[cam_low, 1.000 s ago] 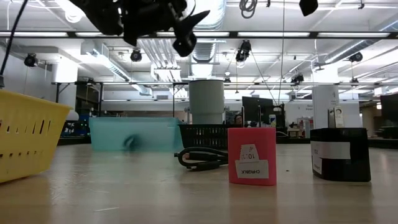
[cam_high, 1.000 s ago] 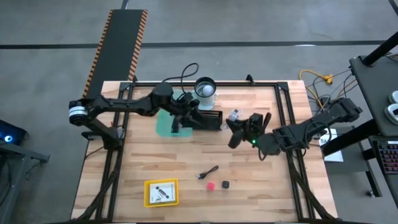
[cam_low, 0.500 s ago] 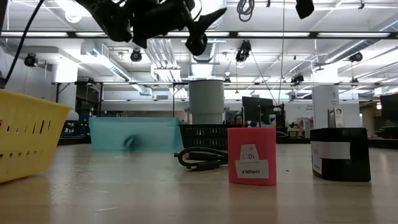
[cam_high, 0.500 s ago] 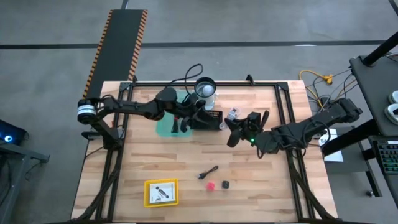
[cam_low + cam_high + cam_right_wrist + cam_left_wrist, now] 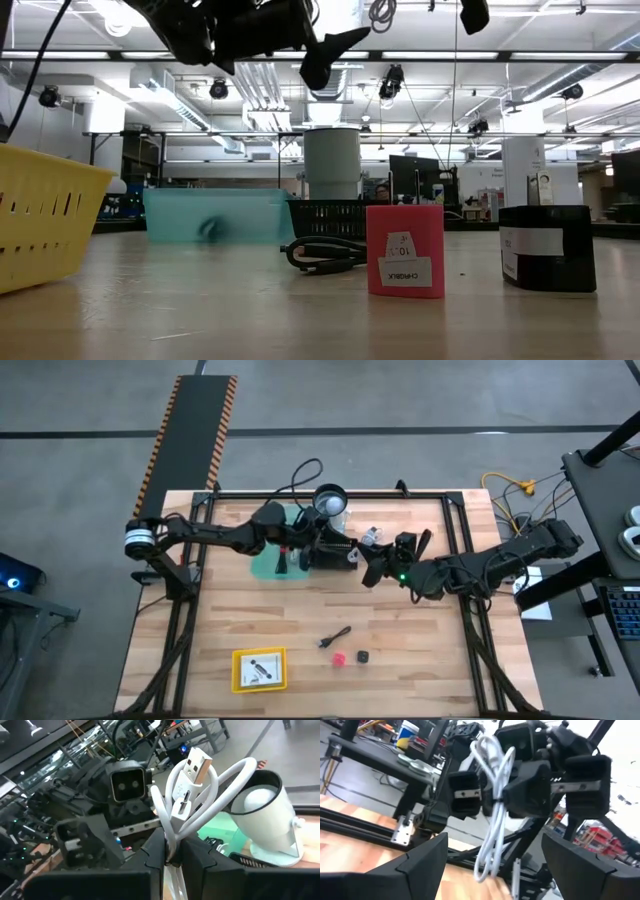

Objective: Pick and place items into bin
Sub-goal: Put the white charger cable into the green bin

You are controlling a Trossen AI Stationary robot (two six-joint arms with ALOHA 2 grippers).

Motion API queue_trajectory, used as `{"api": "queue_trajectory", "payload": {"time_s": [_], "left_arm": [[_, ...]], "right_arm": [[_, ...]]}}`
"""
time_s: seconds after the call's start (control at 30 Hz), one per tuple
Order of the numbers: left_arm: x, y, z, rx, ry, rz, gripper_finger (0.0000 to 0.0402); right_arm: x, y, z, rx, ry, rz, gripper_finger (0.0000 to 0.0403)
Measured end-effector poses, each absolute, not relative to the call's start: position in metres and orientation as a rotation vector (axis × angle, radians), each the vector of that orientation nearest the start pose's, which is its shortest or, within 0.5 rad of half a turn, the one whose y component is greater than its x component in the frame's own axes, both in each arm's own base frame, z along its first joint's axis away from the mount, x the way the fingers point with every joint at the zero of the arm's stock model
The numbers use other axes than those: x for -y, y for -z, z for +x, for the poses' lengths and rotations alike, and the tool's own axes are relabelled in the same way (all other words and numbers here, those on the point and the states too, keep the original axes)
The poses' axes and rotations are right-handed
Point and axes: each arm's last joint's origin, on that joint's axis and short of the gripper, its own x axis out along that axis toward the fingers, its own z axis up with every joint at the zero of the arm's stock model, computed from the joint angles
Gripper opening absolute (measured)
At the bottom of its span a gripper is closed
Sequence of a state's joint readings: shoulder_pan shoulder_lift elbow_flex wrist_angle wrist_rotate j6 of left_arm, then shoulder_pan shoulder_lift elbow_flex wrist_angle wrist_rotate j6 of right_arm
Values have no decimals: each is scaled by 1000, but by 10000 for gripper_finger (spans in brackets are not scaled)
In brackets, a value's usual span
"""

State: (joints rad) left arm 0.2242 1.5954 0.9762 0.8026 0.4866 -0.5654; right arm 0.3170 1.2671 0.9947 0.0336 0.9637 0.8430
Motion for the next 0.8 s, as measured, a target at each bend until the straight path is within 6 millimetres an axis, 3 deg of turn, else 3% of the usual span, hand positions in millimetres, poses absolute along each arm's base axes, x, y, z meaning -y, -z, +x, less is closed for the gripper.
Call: {"api": "queue_trajectory", "payload": {"time_s": [0.5, 0.8], "left_arm": [[-63, -288, 350, 107, 217, -492, 303], [-63, -288, 350, 108, 215, -493, 303]], "right_arm": [[-56, -344, 273, 238, 647, 749, 26], [-56, -345, 273, 236, 612, 763, 26]]}}
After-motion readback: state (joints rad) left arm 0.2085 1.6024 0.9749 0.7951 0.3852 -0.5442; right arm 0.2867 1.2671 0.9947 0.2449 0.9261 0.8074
